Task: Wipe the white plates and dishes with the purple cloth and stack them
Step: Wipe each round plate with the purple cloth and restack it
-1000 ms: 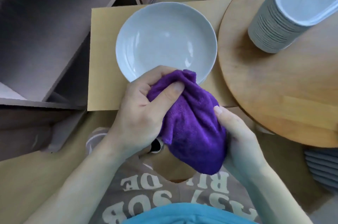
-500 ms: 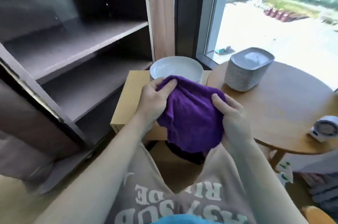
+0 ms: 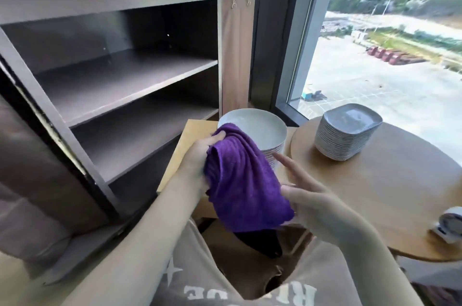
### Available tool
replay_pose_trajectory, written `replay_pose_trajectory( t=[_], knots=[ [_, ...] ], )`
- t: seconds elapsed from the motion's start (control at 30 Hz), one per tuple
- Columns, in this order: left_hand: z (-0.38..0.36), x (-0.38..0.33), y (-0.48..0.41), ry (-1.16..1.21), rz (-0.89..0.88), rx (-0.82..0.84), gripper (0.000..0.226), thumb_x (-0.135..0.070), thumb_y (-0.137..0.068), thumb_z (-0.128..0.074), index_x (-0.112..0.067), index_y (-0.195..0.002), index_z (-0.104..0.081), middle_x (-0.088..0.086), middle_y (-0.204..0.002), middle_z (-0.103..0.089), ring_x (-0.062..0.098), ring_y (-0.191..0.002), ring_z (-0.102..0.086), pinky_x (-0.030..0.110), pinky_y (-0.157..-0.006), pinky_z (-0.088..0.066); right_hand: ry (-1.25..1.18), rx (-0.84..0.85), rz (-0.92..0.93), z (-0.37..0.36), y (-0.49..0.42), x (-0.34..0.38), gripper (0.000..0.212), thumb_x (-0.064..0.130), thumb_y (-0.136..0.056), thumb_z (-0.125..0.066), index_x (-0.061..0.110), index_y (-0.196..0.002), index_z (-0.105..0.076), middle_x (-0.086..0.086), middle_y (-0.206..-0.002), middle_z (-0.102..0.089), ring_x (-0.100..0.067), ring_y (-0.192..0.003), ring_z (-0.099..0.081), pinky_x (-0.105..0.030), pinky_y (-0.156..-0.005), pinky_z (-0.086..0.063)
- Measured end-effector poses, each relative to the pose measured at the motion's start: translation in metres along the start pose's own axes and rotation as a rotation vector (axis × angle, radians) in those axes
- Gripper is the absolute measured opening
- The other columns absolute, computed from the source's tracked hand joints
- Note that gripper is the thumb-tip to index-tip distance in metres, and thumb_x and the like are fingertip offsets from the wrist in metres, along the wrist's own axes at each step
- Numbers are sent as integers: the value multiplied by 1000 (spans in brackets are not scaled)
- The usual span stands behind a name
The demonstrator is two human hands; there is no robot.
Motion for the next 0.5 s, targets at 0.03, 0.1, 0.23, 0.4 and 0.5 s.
replay_pose_trajectory(
  t=[0.03, 0.1, 0.23, 0.4, 0.5],
  knots=[
    [0, -3, -5, 15, 9, -13, 26, -21, -103, -56, -5, -116, -72, 15, -110, -75, 29, -93, -76, 36, -73, -61, 74, -63, -46, 5, -7, -8, 92, 28, -71, -92, 51, -146, -45, -15, -135, -66, -39, -118, -67, -59, -97, -53],
    [-5, -11, -16, 39, 16, 2, 27, -21, -103, -55, -6, -106, -77, 15, -106, -76, 28, -90, -76, 36, -73, -61, 29, -148, -19, 16, -21, -12, 84, 20, -73, -89, 40, -144, -50, -15, -132, -68, -38, -114, -69, -56, -90, -58],
    [-1, -23, -27, -45, -5, 40, 25, -19, -102, -56, -7, -116, -74, 17, -114, -74, 29, -98, -74, 39, -82, -61, -213, -215, 212, 42, -26, 21, 63, 10, -72, -82, 16, -132, -65, -18, -128, -66, -34, -106, -68, -43, -81, -60],
    [0, 2, -21, -230, 11, 95, 49, -16, -95, -67, -34, -138, -55, 5, -125, -73, 27, -111, -72, 37, -83, -61, -416, -234, 433, 58, -27, 70, 54, 12, -69, -84, 13, -122, -74, -16, -117, -68, -32, -109, -67, -44, -101, -51],
    [-13, 24, -16, -474, 15, 141, 34, -19, -103, -61, -47, -121, -64, -7, -115, -76, 15, -104, -73, 26, -77, -60, -471, -182, 448, 49, -36, 83, 60, 19, -66, -93, 14, -122, -74, -13, -115, -68, -26, -102, -70, -38, -92, -56]
  ],
)
Point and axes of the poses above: each hand's wrist, its own y-axis away from the middle knuckle, its own z-axis out of the back of the hand, x = y × z, the point moved 10 cm from there along -y, towards the middle knuckle
